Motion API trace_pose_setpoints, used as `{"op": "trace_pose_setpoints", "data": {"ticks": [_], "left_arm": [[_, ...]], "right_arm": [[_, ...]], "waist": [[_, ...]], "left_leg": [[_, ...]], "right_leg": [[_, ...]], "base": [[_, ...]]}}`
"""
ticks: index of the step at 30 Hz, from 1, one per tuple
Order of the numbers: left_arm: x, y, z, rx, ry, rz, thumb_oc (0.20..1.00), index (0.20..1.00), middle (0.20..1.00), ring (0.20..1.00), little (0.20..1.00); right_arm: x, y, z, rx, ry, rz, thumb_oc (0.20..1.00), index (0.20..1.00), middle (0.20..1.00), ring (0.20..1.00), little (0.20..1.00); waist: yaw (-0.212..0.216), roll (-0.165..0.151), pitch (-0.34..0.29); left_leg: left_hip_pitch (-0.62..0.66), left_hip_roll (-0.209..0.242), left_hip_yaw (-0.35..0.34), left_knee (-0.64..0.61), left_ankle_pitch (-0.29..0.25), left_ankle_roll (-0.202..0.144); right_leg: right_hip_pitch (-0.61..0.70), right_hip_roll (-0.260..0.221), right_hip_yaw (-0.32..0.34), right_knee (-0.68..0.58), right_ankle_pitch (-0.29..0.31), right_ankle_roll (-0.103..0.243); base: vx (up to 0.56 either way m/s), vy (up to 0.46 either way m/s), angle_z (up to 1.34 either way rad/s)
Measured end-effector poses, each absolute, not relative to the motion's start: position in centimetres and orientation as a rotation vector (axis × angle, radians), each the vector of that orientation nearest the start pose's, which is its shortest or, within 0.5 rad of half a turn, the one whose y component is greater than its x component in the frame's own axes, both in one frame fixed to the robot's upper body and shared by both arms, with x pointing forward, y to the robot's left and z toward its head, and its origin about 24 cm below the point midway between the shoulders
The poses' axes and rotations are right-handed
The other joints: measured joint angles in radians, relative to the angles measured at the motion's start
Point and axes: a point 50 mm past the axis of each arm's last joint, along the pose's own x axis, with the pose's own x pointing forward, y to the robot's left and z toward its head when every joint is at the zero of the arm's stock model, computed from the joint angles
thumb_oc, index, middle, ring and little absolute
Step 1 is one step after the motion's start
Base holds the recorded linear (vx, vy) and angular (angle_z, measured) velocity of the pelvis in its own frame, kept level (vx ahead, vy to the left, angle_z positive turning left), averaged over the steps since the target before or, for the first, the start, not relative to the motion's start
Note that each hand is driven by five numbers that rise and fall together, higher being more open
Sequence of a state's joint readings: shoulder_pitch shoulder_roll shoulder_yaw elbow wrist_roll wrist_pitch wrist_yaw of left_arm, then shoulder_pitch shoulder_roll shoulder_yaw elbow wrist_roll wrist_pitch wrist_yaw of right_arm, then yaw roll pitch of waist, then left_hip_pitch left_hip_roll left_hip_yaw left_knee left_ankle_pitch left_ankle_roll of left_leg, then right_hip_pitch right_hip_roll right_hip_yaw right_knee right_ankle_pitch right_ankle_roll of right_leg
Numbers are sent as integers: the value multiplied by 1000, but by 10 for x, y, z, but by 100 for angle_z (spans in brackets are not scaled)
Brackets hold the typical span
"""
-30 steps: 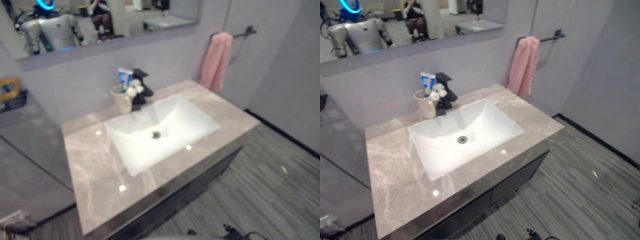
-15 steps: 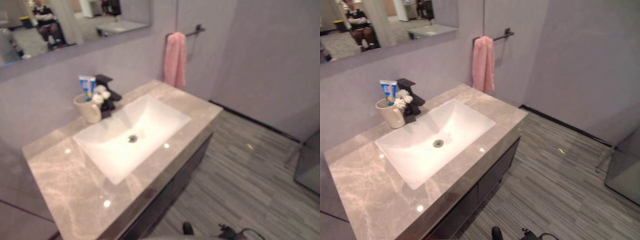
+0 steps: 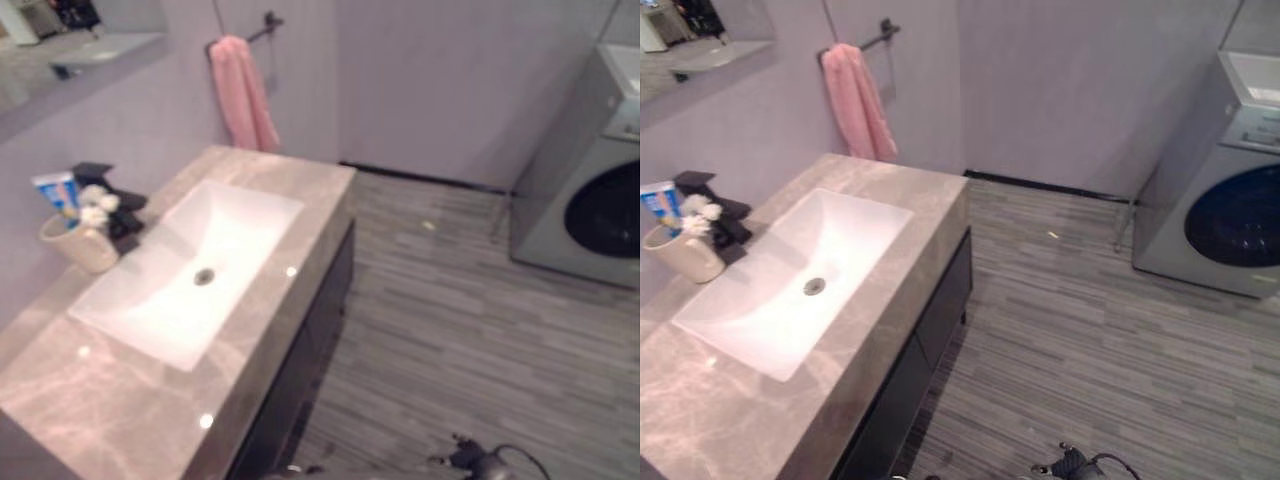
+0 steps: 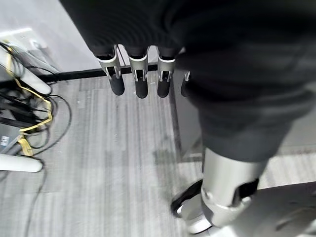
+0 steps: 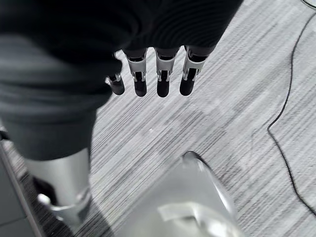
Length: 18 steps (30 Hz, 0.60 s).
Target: Put brush and paste in cup on sink, flatten towel.
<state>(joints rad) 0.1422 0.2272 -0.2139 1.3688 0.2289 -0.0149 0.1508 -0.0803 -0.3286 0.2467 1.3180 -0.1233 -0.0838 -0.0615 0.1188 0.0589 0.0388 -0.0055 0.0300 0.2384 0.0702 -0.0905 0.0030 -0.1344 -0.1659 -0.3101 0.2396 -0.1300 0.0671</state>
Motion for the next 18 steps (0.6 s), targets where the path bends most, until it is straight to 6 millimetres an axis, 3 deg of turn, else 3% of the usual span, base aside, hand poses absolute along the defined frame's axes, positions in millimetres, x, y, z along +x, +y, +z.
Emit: {"op": "trace_pose_setpoints", "data": {"ticks": [4,8,9,11,12,15,17,18], "left_arm": [[-3,262,-165,640,1493,-14,1000,1000,1000,1000,1000],[14,259,-165,628,1430,-10,1000,1000,1000,1000,1000],[23,258,-165,632,1401,-10,1000,1000,1000,1000,1000],[33,257,-164,634,1370,-12,1000,1000,1000,1000,1000],[44,251,-165,637,1335,-37,1000,1000,1000,1000,1000],[76,244,-162,629,1238,-39,1000,1000,1000,1000,1000],[69,243,-163,626,1254,-42,1000,1000,1000,1000,1000],[64,242,-164,622,1266,-45,1000,1000,1000,1000,1000]], "right_arm": [[100,-276,-147,-601,1184,20,1000,1000,1000,1000,1000],[92,-307,-136,-656,1202,-56,1000,1000,1000,1000,1000],[97,-310,-134,-660,1190,-79,1000,1000,1000,1000,1000],[108,-302,-135,-660,1160,-59,1000,1000,1000,1000,1000],[116,-302,-132,-668,1131,-60,1000,1000,1000,1000,1000],[121,-299,-132,-683,1127,-42,1000,1000,1000,1000,1000],[129,-288,-133,-669,1094,-13,1000,1000,1000,1000,1000],[134,-284,-133,-663,1072,-6,1000,1000,1000,1000,1000]], "waist": [[2,-29,-18],[-8,-31,-25],[-3,-42,-18],[8,-81,-1],[10,-92,-6],[-10,-64,4],[-7,-45,2],[-8,-36,-2]], "left_leg": [[-31,53,-119,-2,26,33],[-61,83,-181,-6,66,-10],[-67,89,-219,20,71,-18],[-106,69,-304,95,72,-41],[-139,26,-371,70,56,-64],[-168,-61,-406,-7,64,-48],[-114,-58,-383,-74,95,-12],[-98,-48,-377,-89,116,-16]], "right_leg": [[34,90,2,-141,51,-58],[33,132,-15,-181,58,-73],[52,154,-3,-218,69,-93],[67,147,31,-252,91,-122],[72,142,32,-288,113,-121],[87,152,11,-324,135,-120],[100,182,53,-324,135,-121],[101,195,68,-324,132,-122]], "base": [[34,-333,-29],[36,-212,14],[8,-115,-16],[-13,-43,-48],[42,-18,-25],[78,12,11],[71,34,-67],[74,39,-59]]}}
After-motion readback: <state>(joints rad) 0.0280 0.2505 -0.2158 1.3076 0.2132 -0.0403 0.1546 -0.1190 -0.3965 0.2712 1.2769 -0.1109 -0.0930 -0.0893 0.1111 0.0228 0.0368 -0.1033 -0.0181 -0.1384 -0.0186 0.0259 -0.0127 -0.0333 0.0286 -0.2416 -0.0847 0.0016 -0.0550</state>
